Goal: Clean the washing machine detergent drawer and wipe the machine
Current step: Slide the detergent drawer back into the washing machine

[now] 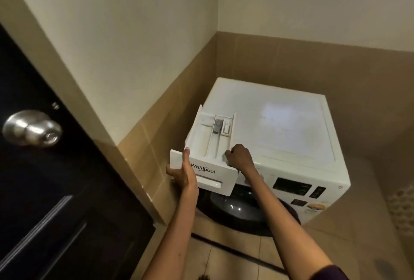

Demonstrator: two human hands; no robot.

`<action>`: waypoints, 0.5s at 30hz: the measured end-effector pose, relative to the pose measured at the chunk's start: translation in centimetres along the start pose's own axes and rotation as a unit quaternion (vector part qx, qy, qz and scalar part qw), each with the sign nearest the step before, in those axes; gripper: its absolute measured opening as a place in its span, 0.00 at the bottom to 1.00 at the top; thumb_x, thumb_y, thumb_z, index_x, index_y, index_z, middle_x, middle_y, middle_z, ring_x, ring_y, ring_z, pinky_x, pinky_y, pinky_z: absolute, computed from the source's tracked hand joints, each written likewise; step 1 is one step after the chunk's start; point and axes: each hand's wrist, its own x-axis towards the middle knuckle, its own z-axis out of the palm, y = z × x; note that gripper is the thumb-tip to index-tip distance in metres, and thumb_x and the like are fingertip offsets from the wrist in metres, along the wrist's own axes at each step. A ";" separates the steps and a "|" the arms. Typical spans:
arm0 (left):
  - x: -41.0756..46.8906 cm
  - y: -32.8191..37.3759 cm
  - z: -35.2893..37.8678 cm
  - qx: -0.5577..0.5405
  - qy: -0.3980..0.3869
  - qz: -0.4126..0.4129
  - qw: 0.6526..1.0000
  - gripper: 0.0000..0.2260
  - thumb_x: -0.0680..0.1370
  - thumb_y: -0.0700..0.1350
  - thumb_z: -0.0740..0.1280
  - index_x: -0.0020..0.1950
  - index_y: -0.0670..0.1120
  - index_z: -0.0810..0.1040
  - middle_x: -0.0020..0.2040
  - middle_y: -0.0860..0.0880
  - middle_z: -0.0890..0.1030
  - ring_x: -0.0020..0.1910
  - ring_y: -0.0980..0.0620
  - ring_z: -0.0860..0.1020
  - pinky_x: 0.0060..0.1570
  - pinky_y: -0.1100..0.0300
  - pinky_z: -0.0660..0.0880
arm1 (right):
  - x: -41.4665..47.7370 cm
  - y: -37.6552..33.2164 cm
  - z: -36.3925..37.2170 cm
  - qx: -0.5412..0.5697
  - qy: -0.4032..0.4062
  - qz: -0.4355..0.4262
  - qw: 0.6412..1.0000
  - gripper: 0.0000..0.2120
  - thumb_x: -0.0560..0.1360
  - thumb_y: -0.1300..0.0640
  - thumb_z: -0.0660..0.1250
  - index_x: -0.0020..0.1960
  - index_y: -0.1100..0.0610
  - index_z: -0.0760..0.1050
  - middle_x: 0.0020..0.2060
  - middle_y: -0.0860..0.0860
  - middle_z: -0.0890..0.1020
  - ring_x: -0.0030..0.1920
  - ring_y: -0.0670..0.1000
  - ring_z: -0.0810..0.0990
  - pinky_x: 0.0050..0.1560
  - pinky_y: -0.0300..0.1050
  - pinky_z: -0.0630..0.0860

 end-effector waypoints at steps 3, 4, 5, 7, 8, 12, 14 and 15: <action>-0.5 -1.5 -3.6 0.020 0.057 -0.006 0.998 0.38 0.68 0.60 0.71 0.72 0.49 0.58 0.62 0.39 0.67 0.59 0.39 0.72 0.55 0.44 0.75 | -3.2 0.2 2.4 0.010 -0.027 -0.008 1.000 0.17 0.77 0.61 0.58 0.31 0.59 0.62 0.37 0.59 0.77 0.45 0.59 0.76 0.37 0.43 0.63; -0.6 -2.0 -4.6 0.019 0.077 -0.002 0.997 0.39 0.67 0.60 0.71 0.72 0.48 0.59 0.63 0.38 0.68 0.59 0.39 0.72 0.55 0.44 0.75 | -4.1 0.5 3.2 0.010 -0.040 -0.012 0.999 0.14 0.78 0.61 0.58 0.33 0.60 0.65 0.42 0.61 0.78 0.48 0.59 0.77 0.39 0.44 0.66; -0.7 -2.4 -5.6 0.015 0.092 0.000 0.996 0.41 0.64 0.61 0.72 0.71 0.48 0.60 0.62 0.39 0.69 0.59 0.39 0.72 0.55 0.44 0.75 | -4.9 0.8 4.3 0.014 -0.053 -0.013 0.998 0.11 0.78 0.61 0.57 0.37 0.63 0.68 0.44 0.62 0.78 0.50 0.60 0.78 0.41 0.46 0.68; -0.4 -3.4 -7.4 0.007 0.108 0.000 0.994 0.43 0.58 0.62 0.70 0.69 0.45 0.62 0.61 0.39 0.73 0.57 0.40 0.74 0.55 0.43 0.76 | -5.9 1.6 6.0 0.023 -0.066 -0.010 0.997 0.10 0.77 0.62 0.57 0.47 0.68 0.73 0.47 0.63 0.79 0.51 0.62 0.78 0.43 0.47 0.71; -0.2 -4.0 -8.2 0.004 0.111 0.003 0.994 0.43 0.58 0.61 0.69 0.68 0.44 0.63 0.60 0.39 0.74 0.57 0.40 0.74 0.55 0.43 0.75 | -6.3 2.0 6.9 0.023 -0.073 -0.009 0.997 0.11 0.76 0.62 0.57 0.52 0.68 0.74 0.50 0.63 0.80 0.51 0.62 0.78 0.43 0.46 0.71; 1.2 -6.1 -10.0 -0.005 0.111 0.014 0.994 0.44 0.55 0.62 0.69 0.66 0.42 0.68 0.59 0.39 0.76 0.57 0.39 0.75 0.54 0.43 0.76 | -7.2 3.4 8.9 0.014 -0.091 0.003 0.996 0.14 0.77 0.62 0.57 0.59 0.65 0.71 0.55 0.61 0.79 0.55 0.61 0.77 0.43 0.43 0.67; 2.2 -7.1 -10.4 -0.001 0.107 0.006 0.994 0.45 0.52 0.64 0.68 0.65 0.42 0.70 0.59 0.38 0.76 0.57 0.38 0.75 0.52 0.45 0.76 | -7.0 4.0 9.7 0.015 -0.092 0.015 0.996 0.14 0.76 0.61 0.58 0.60 0.65 0.71 0.55 0.61 0.79 0.54 0.60 0.77 0.46 0.45 0.71; 2.9 -7.8 -10.6 0.004 0.105 -0.002 0.995 0.46 0.52 0.65 0.68 0.65 0.43 0.70 0.59 0.38 0.76 0.57 0.38 0.75 0.50 0.46 0.75 | -6.8 4.4 10.1 0.019 -0.092 0.023 0.995 0.14 0.76 0.61 0.58 0.59 0.65 0.71 0.55 0.61 0.79 0.53 0.60 0.78 0.48 0.47 0.73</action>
